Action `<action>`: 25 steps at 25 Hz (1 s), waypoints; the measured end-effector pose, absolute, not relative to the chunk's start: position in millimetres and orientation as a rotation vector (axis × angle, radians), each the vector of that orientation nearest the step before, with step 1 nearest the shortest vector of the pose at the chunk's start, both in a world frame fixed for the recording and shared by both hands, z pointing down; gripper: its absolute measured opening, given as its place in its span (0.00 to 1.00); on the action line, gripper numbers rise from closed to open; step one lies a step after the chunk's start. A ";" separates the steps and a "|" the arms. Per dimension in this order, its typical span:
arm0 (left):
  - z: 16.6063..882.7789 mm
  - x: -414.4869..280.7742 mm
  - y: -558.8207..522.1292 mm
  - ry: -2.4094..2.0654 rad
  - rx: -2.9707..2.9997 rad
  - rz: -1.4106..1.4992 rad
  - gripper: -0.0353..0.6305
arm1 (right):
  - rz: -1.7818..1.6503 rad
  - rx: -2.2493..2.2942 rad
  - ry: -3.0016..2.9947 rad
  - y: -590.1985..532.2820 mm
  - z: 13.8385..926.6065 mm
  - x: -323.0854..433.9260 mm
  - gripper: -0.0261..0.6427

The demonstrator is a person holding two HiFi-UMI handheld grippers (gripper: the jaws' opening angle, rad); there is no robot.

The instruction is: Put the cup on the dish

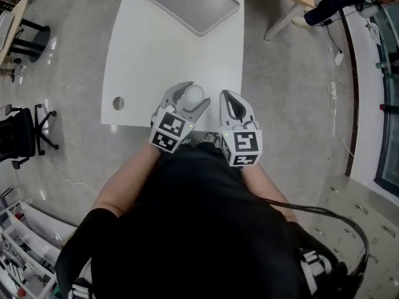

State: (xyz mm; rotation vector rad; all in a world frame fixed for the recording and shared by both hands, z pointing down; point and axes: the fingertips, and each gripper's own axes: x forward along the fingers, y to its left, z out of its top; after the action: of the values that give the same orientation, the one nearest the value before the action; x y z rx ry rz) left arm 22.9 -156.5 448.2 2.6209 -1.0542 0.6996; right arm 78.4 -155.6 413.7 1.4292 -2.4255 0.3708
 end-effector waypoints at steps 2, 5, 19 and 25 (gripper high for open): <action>434.9 22.7 -158.6 -1.071 2.610 0.699 0.46 | 0.342 1.437 -2.436 -158.0 401.3 82.2 0.06; 419.1 26.8 -159.9 -1.082 2.601 0.708 0.46 | 0.297 1.444 -2.455 -161.0 385.5 89.8 0.06; 374.7 75.6 -160.7 -1.103 2.605 0.726 0.46 | 0.248 1.384 -2.538 -160.0 359.9 133.2 0.06; 369.1 76.1 -161.1 -1.137 2.593 0.738 0.46 | 0.253 1.343 -2.570 -159.1 359.3 127.1 0.06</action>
State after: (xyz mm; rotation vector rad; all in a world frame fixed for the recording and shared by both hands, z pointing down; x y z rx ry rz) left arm 76.1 -161.1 369.1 2.5927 -1.1368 0.7384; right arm 127.1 -159.1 359.3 1.3431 -2.5697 0.2531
